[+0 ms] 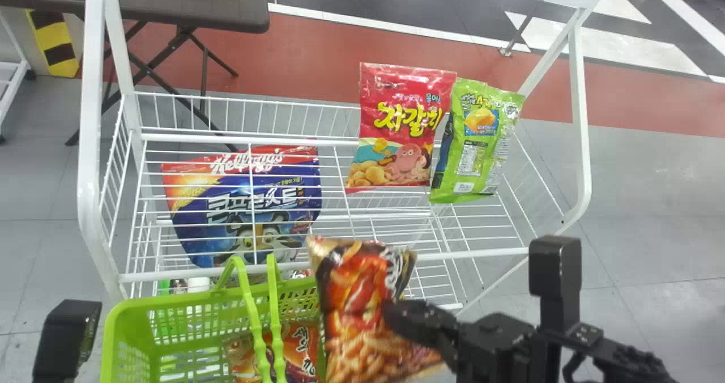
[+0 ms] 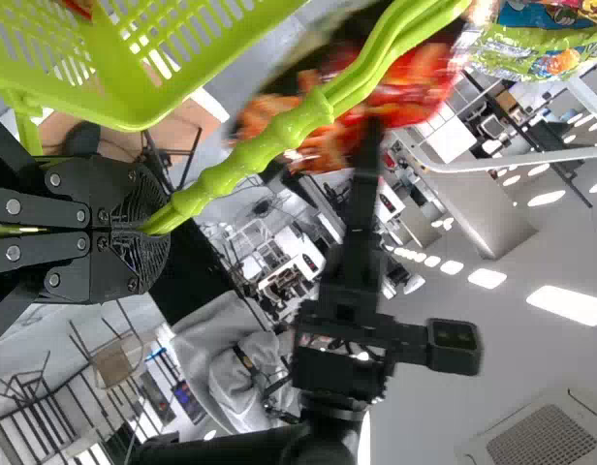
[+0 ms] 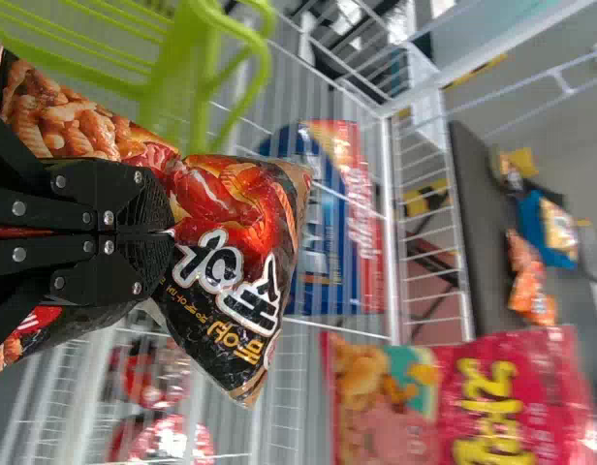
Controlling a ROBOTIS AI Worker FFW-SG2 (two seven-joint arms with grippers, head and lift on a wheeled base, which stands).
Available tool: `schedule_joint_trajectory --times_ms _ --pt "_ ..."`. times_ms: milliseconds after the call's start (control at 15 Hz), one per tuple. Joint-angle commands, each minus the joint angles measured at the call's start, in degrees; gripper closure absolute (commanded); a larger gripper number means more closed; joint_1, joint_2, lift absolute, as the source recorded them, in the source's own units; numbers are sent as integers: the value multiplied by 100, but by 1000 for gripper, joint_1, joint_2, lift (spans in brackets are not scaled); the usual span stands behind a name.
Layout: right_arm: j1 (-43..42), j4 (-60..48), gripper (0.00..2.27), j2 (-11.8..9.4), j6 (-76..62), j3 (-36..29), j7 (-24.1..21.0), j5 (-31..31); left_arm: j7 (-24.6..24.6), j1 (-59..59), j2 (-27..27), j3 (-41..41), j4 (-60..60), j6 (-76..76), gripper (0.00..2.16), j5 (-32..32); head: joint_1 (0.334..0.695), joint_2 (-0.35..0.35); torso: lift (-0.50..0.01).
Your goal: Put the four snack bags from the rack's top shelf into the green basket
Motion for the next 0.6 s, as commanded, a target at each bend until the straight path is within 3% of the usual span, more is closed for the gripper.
schedule_joint_trajectory --times_ms 0,333,533 --pt "214 42 2162 -71 361 9 214 -133 -2 9 -9 -9 -6 -16 1659 -1 695 -350 0" --pt "399 297 2162 -229 326 686 302 -141 -10 62 -9 -45 -50 -16 1659 -1 695 -350 0" --pt "302 675 2162 -246 -500 1284 126 26 -2 97 -9 -115 -103 -16 1659 -27 695 -350 0"
